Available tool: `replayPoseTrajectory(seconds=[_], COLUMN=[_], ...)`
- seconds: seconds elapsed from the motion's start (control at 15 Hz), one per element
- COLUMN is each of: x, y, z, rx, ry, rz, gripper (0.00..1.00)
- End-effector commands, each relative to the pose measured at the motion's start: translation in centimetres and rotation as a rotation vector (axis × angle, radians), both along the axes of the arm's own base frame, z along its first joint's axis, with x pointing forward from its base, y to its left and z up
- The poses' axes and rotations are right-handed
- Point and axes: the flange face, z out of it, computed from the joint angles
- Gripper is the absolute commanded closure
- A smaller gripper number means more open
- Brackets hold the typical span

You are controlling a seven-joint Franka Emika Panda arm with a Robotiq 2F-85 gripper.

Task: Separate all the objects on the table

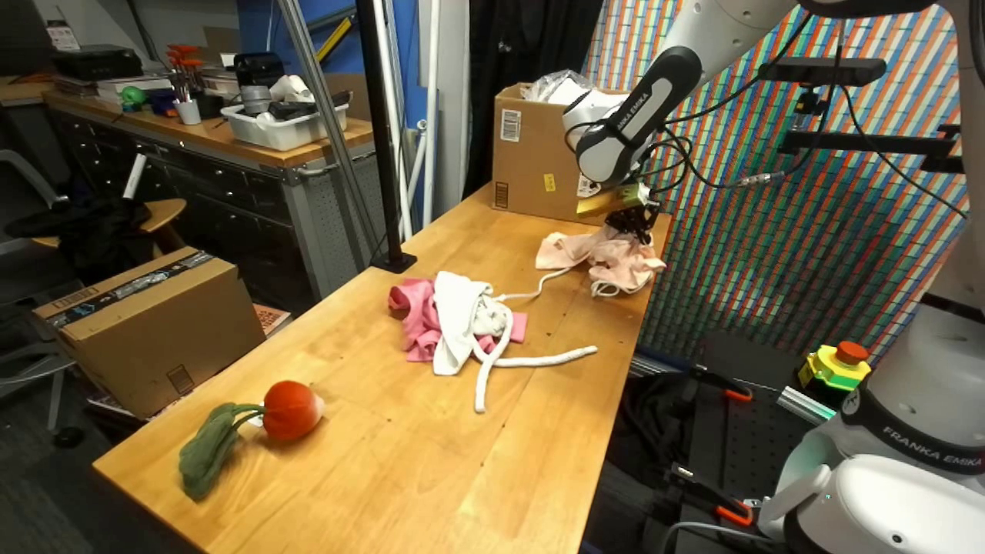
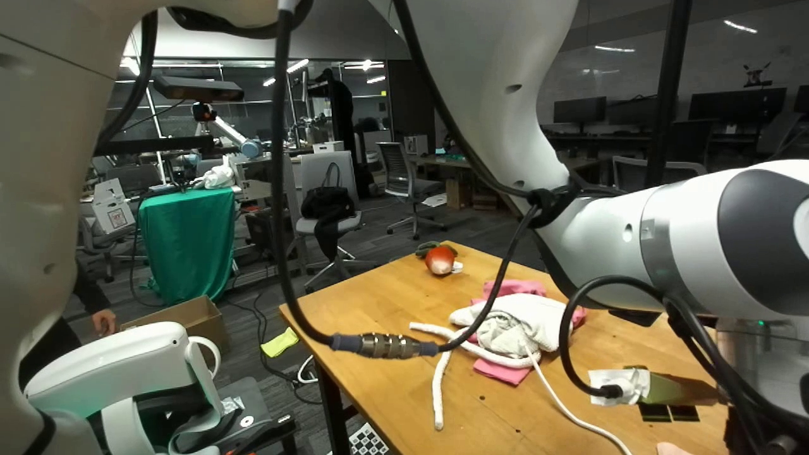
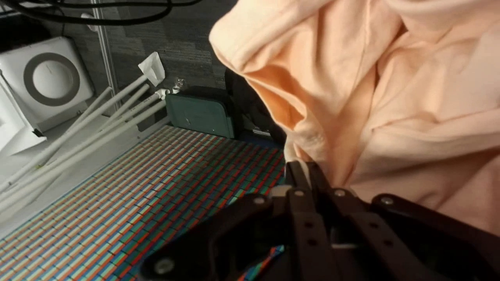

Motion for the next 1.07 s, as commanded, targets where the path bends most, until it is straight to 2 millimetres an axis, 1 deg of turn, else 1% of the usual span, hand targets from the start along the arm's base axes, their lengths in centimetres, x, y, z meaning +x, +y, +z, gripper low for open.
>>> replayPoseTrajectory(seconds=[0.0, 0.27, 0.33, 0.4, 0.6, 0.67, 0.8, 0.87, 1.0], x=[-0.5, -0.6, -0.4, -0.3, 0.6, 1.0, 2.0, 2.6, 3.8], y=[-1.3, -1.7, -1.5, -1.2, 0.4, 1.0, 2.8, 3.7, 6.0], z=[1.4, 1.8, 2.0, 2.3, 4.0, 4.7, 6.2, 6.9, 7.9], rx=[-0.022, -0.039, -0.038, -0.040, -0.045, -0.046, -0.022, -0.011, 0.022], ry=[-0.039, -0.067, -0.079, -0.088, -0.116, -0.129, -0.162, -0.178, -0.217], rz=[-0.121, -0.179, -0.180, -0.173, -0.136, -0.124, -0.076, -0.055, -0.003], gripper=[0.94, 0.94, 0.89, 0.69, 0.49, 0.40, 0.27, 0.18, 0.04])
